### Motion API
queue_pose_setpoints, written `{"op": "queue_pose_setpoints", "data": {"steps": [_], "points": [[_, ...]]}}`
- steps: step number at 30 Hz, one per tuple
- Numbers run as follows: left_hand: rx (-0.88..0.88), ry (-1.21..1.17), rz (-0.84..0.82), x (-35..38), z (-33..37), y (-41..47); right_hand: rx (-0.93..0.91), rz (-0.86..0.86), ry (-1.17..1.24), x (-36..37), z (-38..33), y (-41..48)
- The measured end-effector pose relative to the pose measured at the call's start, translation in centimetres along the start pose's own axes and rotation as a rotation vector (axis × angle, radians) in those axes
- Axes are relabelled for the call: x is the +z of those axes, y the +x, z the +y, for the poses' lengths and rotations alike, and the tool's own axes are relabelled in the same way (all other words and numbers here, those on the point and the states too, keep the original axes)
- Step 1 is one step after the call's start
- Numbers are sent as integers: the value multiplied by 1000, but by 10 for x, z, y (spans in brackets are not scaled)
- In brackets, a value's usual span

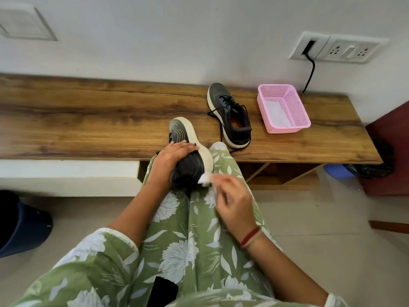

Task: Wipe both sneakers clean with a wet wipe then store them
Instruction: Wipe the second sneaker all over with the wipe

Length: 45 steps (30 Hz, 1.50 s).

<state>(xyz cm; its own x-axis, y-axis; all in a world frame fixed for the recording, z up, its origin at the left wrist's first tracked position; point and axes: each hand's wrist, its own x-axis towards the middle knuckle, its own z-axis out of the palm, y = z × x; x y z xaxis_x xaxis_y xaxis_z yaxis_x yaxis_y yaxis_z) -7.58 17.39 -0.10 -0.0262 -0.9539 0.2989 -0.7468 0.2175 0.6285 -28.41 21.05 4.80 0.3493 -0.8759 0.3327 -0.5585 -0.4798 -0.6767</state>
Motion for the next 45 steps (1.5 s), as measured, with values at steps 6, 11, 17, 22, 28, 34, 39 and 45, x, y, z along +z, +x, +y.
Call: {"op": "queue_pose_setpoints", "data": {"steps": [6,11,17,22,28,34,39,45], "points": [[-47,-32,18,-2,12,1,-46,-17,-143,13,-4,48],[-86,-75,7,-1,21,6,-117,23,-259,14,6,19],[-257,-172,-58,-10,25,14,-99,-16,-142,5,-2,8],[-202,-138,-69,-13,27,22,-75,62,-123,0,-11,47],[-190,-16,-154,-14,26,25,-139,-121,-274,4,-10,22],[-328,28,-45,-1,17,4,64,33,-77,-4,-6,65],[-382,-90,56,8,17,-16,-28,-197,-76,17,-15,77],[-258,65,99,3,20,-9,-54,-228,-123,24,-19,82]]}}
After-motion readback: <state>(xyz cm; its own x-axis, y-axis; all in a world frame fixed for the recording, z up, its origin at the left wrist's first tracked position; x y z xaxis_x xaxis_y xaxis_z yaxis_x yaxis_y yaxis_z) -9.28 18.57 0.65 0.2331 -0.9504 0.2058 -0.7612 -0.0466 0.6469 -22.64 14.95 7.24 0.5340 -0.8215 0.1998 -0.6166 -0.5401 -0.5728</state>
